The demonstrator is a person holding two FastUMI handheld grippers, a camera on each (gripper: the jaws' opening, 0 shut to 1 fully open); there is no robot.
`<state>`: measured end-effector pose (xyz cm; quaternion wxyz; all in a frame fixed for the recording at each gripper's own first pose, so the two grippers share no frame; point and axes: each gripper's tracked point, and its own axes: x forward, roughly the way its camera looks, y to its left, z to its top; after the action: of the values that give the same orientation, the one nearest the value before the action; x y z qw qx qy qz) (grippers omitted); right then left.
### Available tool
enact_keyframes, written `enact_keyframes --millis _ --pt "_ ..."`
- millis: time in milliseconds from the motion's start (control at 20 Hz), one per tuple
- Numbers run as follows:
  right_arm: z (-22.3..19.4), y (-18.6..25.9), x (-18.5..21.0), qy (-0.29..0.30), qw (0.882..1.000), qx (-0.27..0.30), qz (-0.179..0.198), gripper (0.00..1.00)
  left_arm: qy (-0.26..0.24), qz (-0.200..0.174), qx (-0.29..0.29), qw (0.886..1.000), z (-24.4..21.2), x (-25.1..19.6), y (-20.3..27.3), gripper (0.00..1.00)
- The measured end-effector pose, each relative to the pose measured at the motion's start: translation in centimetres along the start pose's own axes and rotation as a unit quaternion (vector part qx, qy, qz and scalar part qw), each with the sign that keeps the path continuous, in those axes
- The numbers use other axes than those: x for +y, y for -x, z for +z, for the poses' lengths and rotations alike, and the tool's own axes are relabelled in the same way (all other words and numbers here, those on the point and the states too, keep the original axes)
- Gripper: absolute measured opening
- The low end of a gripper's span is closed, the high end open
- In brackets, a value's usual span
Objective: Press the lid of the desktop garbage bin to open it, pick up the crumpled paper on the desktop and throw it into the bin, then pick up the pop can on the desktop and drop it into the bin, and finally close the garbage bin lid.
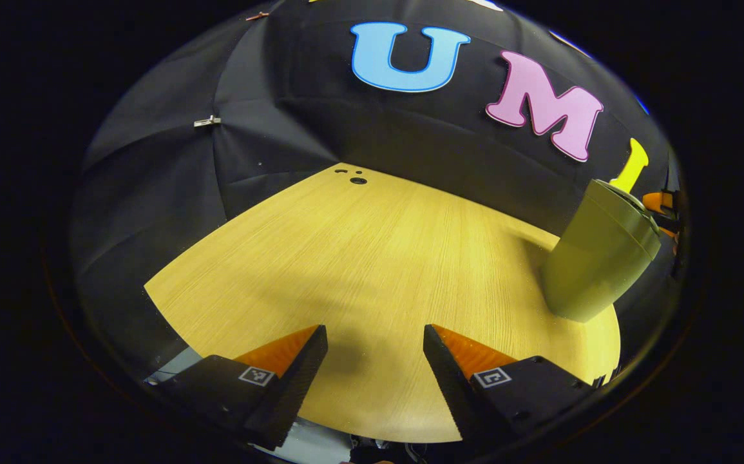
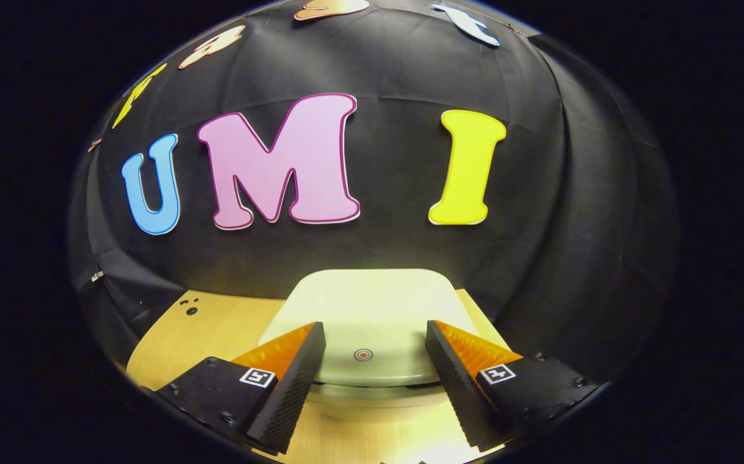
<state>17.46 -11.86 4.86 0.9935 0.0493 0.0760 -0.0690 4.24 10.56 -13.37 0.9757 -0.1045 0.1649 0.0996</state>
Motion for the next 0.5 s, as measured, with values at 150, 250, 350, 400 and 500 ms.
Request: enact_keyframes --millis 150,250,350,400,500 --pt "-0.2 0.0 0.1 0.005 1.0 -0.004 -0.003 0.98 -0.022 -0.01 -0.004 1.0 0.3 -0.6 -0.1 0.96" --pt "-0.2 -0.1 0.1 0.006 1.0 -0.004 -0.003 0.99 -0.034 -0.018 -0.008 0.999 0.6 -1.1 -0.2 0.96" --pt "-0.4 -0.4 0.4 0.01 1.0 -0.005 0.0 0.99 -0.046 -0.03 -0.014 0.998 1.0 -1.9 -0.3 0.96" --pt "-0.4 -0.5 0.5 0.013 1.0 -0.005 0.002 0.99 -0.051 -0.034 -0.017 0.998 1.1 -2.2 -0.4 0.96" --pt "-1.0 -0.9 0.7 0.016 1.0 0.002 0.003 1.0 -0.055 -0.042 -0.019 0.997 1.3 -2.6 -0.6 0.96"
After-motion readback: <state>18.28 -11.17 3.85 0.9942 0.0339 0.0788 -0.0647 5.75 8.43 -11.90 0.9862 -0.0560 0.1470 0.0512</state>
